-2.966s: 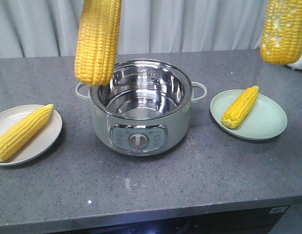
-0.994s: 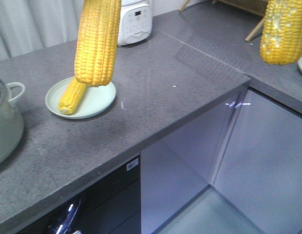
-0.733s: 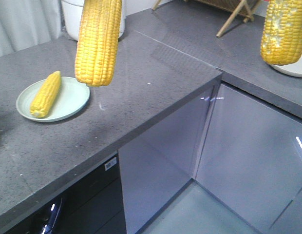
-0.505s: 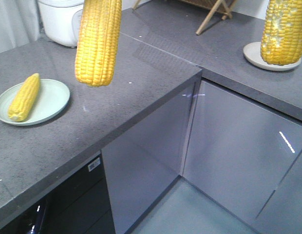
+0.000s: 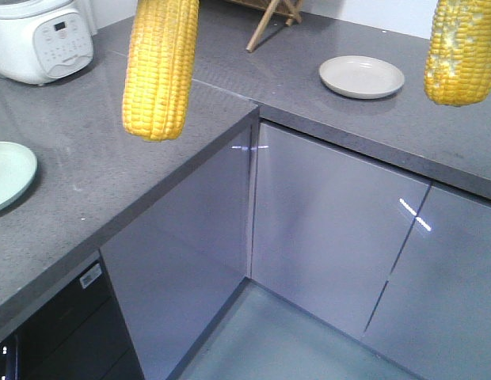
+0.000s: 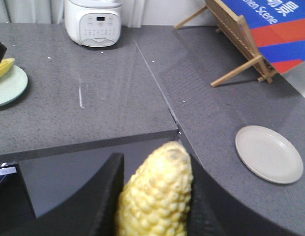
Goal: Distribute corn equally
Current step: 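Turn the base along the counter toward the second pair of plates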
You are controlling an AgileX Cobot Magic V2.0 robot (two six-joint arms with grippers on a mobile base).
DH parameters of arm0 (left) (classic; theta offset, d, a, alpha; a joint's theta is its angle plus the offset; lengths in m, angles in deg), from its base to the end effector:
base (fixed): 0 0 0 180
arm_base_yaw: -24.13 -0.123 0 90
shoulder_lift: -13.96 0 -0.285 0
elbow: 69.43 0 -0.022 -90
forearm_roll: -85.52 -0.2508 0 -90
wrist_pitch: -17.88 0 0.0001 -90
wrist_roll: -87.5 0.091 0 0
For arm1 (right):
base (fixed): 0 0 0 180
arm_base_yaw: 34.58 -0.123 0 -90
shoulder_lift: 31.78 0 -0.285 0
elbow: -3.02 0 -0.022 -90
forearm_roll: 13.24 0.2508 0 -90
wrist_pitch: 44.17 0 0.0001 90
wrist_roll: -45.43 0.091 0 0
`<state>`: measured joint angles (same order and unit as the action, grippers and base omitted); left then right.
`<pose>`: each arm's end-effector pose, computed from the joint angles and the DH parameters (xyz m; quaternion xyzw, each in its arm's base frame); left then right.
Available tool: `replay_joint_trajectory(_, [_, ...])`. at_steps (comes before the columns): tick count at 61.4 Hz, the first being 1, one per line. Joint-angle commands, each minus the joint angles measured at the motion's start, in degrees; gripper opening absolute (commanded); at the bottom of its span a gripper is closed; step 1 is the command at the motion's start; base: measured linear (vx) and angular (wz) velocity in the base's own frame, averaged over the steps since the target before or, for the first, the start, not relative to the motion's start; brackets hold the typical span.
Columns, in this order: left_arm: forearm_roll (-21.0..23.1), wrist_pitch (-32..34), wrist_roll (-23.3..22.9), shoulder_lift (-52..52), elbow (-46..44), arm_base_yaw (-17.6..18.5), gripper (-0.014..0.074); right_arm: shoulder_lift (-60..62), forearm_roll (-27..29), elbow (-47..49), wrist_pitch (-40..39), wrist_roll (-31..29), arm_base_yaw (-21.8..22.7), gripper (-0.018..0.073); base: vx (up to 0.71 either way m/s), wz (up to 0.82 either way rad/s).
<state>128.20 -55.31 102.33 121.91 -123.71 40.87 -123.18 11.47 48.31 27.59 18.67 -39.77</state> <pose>0.3047 -0.1533 0.5244 0.2860 0.7849 -0.3655 0.4106 0.2431 0.0584 0.5607 -0.2759 0.7914 0.1106 0.5342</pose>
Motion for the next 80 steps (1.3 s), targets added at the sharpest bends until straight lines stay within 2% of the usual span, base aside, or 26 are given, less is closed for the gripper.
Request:
replay_joint_trajectory(1, [2.75,1.41,-0.27,-2.35,-1.32,-0.04,-0.0006,1.46,1.04,1.13,-3.86,-0.15,0.16,-0.0004,-0.02,-0.25])
replay_joint_trajectory(80, [2.75,1.41,-0.27,-2.35,-1.32,-0.04,-0.0006,1.46,1.04,1.13,-3.67,-0.15,0.16,-0.0004,-0.02,-0.26])
